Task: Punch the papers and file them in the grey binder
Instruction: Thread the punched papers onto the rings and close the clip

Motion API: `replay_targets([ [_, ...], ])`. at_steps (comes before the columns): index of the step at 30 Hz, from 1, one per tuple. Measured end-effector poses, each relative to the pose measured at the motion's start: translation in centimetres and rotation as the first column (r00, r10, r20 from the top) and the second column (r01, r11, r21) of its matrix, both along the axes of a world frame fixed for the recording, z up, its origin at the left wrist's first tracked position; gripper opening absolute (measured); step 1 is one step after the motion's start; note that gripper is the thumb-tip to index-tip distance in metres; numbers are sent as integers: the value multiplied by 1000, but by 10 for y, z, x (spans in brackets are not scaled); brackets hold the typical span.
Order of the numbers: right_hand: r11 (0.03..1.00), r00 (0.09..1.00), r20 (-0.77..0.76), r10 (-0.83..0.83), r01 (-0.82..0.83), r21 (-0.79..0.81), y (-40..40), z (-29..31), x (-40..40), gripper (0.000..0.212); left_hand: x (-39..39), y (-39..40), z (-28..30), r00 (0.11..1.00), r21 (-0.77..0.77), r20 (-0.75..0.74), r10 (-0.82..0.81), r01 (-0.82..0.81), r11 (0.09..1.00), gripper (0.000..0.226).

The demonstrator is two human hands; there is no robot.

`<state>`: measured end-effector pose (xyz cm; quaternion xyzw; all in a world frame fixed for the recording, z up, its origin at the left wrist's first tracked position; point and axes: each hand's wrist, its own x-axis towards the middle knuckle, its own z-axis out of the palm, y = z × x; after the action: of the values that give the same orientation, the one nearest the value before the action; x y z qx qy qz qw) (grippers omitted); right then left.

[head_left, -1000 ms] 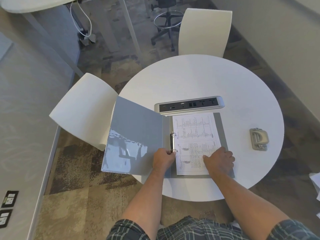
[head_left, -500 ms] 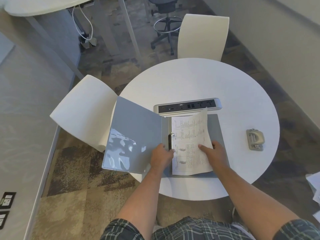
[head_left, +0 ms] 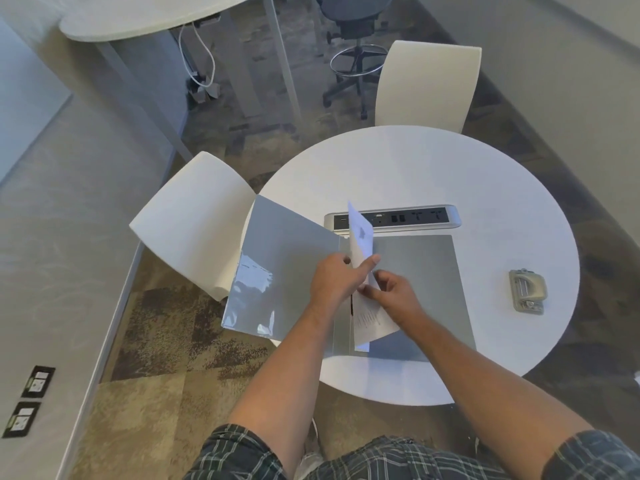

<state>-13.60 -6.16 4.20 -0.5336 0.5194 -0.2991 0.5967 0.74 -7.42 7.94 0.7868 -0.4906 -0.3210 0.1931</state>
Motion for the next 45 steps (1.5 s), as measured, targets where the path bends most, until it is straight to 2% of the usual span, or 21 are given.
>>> replay_targets([
  [2,998,998,12,69,-69,2,1,-3,5,7,5,0,3,1000,6,20,20,-20,1000,70],
  [3,995,994,28,102,-102,3,1,-6,7,9,7,0,3,999,9,23,33,-33,999,70],
  [6,985,984,57,171,-171,-9,5,-9,15,25,12,3,6,997,26,45,57,-59,998,63],
  [9,967,964,69,256,-255,-17,9,-13,25,35,23,3,4,995,48,90,52,-57,997,42],
  [13,955,955,55,290,-293,53,12,-17,26,48,38,0,8,994,107,101,41,-51,993,29],
  [16,981,982,-34,188,-187,45,12,-24,22,42,48,0,8,990,110,140,31,-47,993,14],
  [18,984,974,-149,168,-157,85,13,-29,18,50,54,0,6,988,108,151,39,-56,993,10],
  [21,967,952,-216,217,-178,184,15,-41,10,62,61,2,6,986,109,157,55,-72,991,8],
  [25,952,920,-268,287,-245,181,15,-51,2,70,69,4,10,976,92,194,95,-115,989,12],
  [29,930,833,-412,368,-333,157,12,-58,8,79,77,4,15,964,82,256,75,-98,992,13],
  [35,863,628,-632,453,-488,134,13,-59,26,79,76,8,12,942,89,329,58,-92,992,10],
  [40,851,542,-711,447,-502,152,12,-68,28,84,77,11,4,931,95,360,59,-99,991,11],
  [45,831,469,-765,442,-535,153,12,-71,27,80,83,15,-5,936,80,339,96,-130,988,10],
])
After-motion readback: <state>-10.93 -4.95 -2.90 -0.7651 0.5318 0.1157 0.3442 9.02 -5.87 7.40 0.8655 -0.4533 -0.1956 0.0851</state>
